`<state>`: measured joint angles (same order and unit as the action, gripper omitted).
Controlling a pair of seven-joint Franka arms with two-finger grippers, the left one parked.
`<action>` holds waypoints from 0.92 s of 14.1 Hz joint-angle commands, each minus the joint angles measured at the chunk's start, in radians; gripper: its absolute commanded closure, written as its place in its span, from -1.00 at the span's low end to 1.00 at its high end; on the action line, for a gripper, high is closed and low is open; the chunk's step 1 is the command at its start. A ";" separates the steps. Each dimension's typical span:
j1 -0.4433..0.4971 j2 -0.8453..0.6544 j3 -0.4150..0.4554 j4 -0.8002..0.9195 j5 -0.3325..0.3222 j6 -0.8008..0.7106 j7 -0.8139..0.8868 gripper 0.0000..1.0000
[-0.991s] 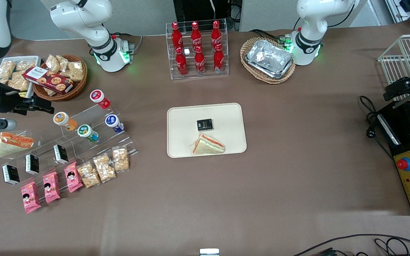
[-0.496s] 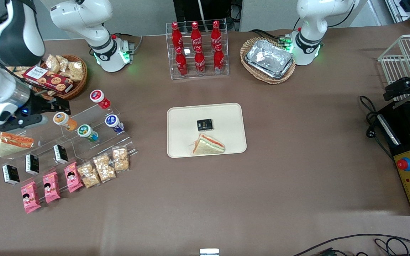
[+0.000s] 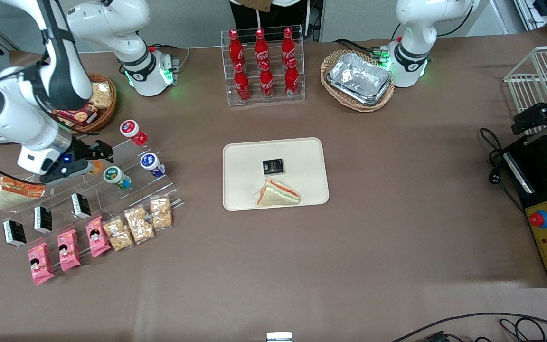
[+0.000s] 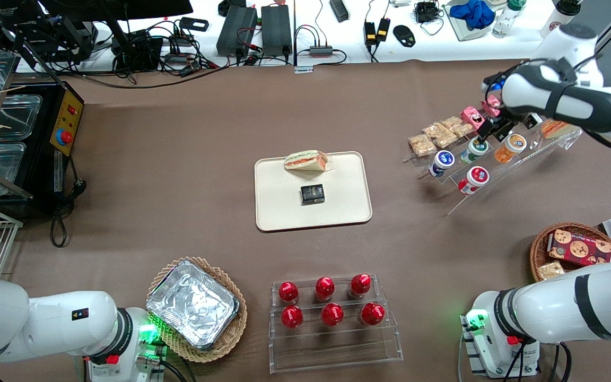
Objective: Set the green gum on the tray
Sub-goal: 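Lower the right gripper and grasp the green sunflower-labelled gum canister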
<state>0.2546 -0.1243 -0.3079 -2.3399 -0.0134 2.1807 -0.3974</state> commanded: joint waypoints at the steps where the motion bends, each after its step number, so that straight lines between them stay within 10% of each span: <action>1: 0.000 0.031 -0.004 -0.035 0.044 0.074 -0.049 -1.00; 11: 0.008 0.115 -0.002 -0.076 0.095 0.202 -0.084 -0.96; 13: 0.008 0.121 -0.002 -0.075 0.098 0.203 -0.093 -0.44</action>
<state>0.2568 -0.0102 -0.3067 -2.4062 0.0546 2.3555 -0.4605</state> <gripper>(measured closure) 0.018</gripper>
